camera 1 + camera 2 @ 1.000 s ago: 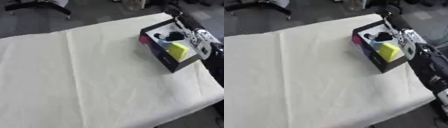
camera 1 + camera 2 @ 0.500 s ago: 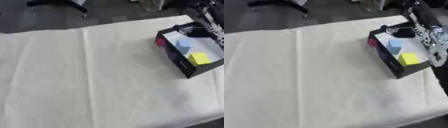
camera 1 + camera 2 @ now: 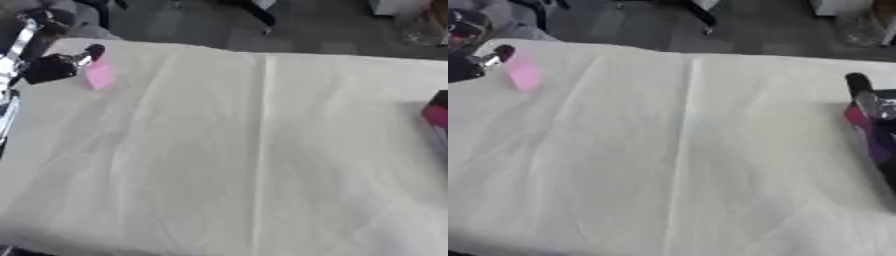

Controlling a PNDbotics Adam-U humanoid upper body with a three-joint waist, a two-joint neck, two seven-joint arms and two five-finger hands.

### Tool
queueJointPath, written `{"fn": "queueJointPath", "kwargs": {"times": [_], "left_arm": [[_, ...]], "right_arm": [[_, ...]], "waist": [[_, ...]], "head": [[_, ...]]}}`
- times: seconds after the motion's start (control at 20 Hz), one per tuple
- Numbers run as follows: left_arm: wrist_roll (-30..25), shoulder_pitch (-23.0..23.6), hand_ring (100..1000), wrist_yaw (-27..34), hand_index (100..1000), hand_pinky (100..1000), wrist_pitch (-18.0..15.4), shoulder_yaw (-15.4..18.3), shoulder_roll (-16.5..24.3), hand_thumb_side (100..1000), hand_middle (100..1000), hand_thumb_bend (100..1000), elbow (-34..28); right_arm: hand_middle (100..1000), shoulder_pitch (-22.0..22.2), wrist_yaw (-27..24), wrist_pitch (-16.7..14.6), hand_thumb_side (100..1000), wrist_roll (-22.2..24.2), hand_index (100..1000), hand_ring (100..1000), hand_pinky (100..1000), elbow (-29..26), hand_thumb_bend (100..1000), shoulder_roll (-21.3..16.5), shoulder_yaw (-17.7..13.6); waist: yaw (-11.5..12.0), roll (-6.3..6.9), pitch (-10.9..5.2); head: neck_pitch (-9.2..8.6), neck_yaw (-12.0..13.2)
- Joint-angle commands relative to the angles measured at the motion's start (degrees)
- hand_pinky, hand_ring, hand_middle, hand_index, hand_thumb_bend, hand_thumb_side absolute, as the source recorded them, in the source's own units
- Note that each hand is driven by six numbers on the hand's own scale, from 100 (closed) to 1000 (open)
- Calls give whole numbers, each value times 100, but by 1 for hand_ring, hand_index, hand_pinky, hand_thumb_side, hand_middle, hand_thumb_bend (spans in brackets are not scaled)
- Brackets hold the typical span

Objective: Pick up the objects with one hand, pass them to the other hand, and then place them into the box on the other side of the table.

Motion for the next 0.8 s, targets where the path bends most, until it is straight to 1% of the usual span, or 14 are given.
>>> {"fn": "queueJointPath", "kwargs": {"times": [0.05,0.15,0.25,0.35,0.45,0.6,0.8], "left_arm": [[-409,-498,776,-837,877,866,54,-207,615,540,775,679,741],[-709,-886,783,-1271,892,877,-51,-359,775,536,785,713,1321],[-1001,-1332,784,-1789,895,881,-140,-462,829,536,785,727,2005],[-1149,-1702,783,-2255,893,883,-217,-464,785,543,780,748,2646],[-1182,-2007,780,-2656,887,883,-278,-401,705,540,773,755,3242],[-1111,-2313,777,-3068,878,883,-292,-271,638,544,767,768,3901],[-976,-2497,775,-3232,874,880,-278,-122,690,551,764,753,4388]], "right_arm": [[780,-127,123,-439,404,-20,878,804,862,-168,307,87,278],[779,-153,138,-611,403,-10,879,803,861,-170,302,182,419],[778,-184,138,-743,404,1,879,802,860,-170,295,263,520],[775,-208,134,-833,404,-4,878,799,859,-170,285,311,570],[771,-217,117,-889,403,-34,873,795,857,-170,262,360,596],[767,-230,107,-944,401,-91,870,790,855,-170,234,428,617],[760,-242,123,-978,403,-167,863,784,852,-170,198,507,630]], "waist": [[-38,70,-67],[-84,52,-57],[-139,23,-35],[-182,-2,2],[-232,-25,59],[-298,-66,165],[-400,-128,337]], "head": [[-13,185],[-13,226],[-13,266],[-13,318],[-13,388],[-13,482],[-13,534]]}}
